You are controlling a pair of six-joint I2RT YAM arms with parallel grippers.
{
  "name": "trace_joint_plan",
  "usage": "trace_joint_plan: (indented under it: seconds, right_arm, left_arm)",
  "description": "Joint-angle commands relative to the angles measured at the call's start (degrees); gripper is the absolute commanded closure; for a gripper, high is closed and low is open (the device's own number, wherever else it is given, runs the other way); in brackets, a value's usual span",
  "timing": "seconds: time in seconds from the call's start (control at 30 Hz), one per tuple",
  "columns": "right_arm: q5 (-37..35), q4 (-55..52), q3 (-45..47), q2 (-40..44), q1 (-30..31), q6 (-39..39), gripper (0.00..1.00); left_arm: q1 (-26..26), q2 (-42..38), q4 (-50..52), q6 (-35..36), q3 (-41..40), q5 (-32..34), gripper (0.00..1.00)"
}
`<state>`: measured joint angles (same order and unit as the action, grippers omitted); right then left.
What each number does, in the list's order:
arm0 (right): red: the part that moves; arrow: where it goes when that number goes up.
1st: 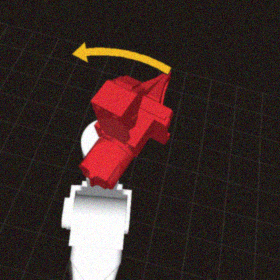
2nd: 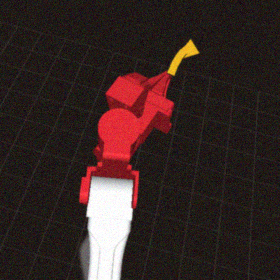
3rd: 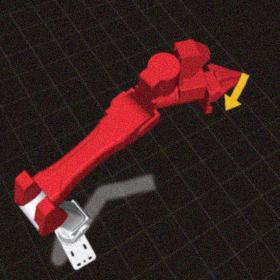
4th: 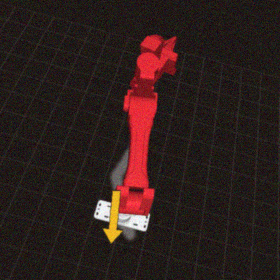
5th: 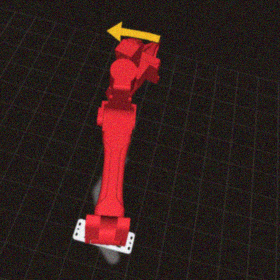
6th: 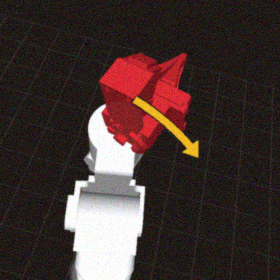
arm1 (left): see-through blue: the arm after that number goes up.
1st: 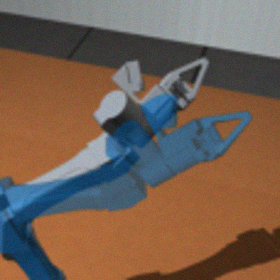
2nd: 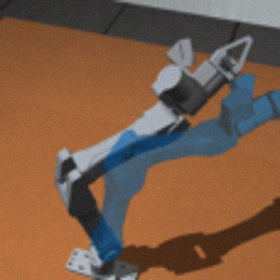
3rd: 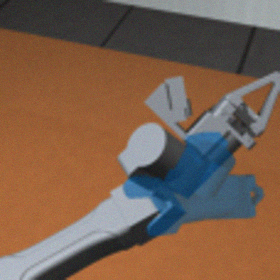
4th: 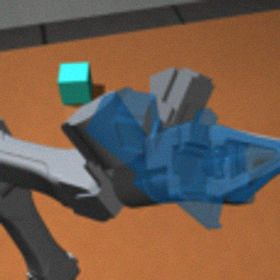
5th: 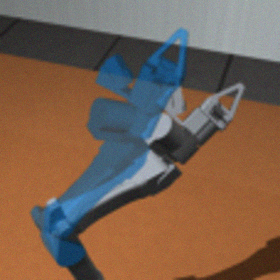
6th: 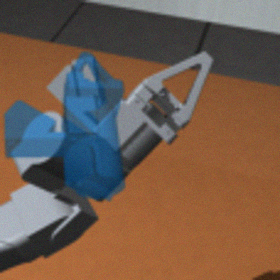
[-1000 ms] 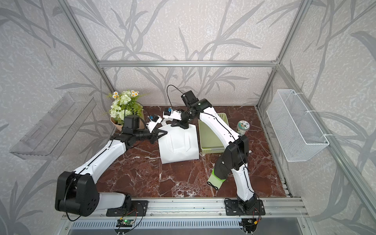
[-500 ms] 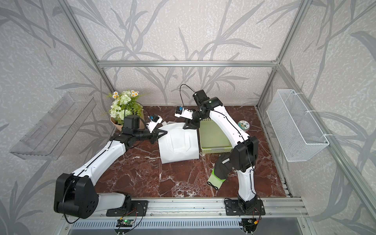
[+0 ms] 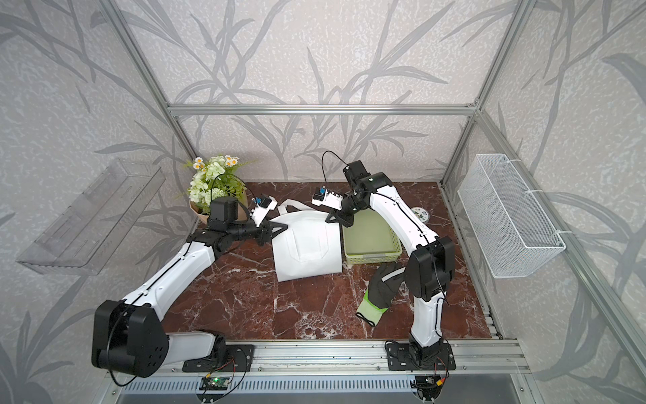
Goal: Place the ice pack in the delivery bag
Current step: Seal the delivery bag at the center of the board, then pick up the delivery bag from the center of the board.
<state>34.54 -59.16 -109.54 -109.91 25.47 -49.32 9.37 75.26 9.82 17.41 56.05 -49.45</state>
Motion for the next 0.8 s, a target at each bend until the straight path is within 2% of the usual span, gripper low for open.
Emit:
trace_joint_plan:
  seconds: [0.0, 0.1, 0.17, 0.3, 0.53, 0.63, 0.7, 0.77]
  right_arm:
    - [0.92, 2.28, 0.55, 2.68, -0.25, 0.18, 1.0]
    - [1.14, 3.25, 0.38, 2.51, -0.23, 0.32, 1.0]
    - [1.1, 3.87, 0.38, 2.51, -0.24, 0.36, 1.0]
    - [1.42, 4.31, 0.44, 2.51, -0.17, 0.47, 1.0]
    - [1.76, 4.59, 0.73, 2.51, -0.1, 0.5, 1.0]
    - [1.46, 5.02, 0.99, 2.51, -0.23, 0.8, 1.0]
    - [1.27, 5.35, 0.99, 2.51, -0.11, 1.28, 1.0]
    - [1.24, 5.76, 1.07, 2.59, -0.13, 1.74, 1.0]
  left_arm:
    - [0.13, -2.81, 2.02, -0.46, 4.45, -2.83, 0.47]
    - [0.31, -4.57, 11.45, 1.35, 9.1, 0.06, 0.31]
    - [0.39, -6.09, 17.27, 1.75, 11.92, 2.98, 0.25]
    - [0.78, -6.75, 26.3, 3.41, 16.46, 5.55, 0.22]
    - [1.8, 0.74, 35.12, 10.39, 22.49, 8.57, 0.22]
    - [1.85, 4.69, 37.78, 13.05, 25.15, 8.33, 0.28]
    - [1.82, 6.95, 39.0, 13.78, 26.37, 8.96, 0.37]
    - [1.81, 9.02, 40.65, 15.4, 27.8, 10.2, 0.6]
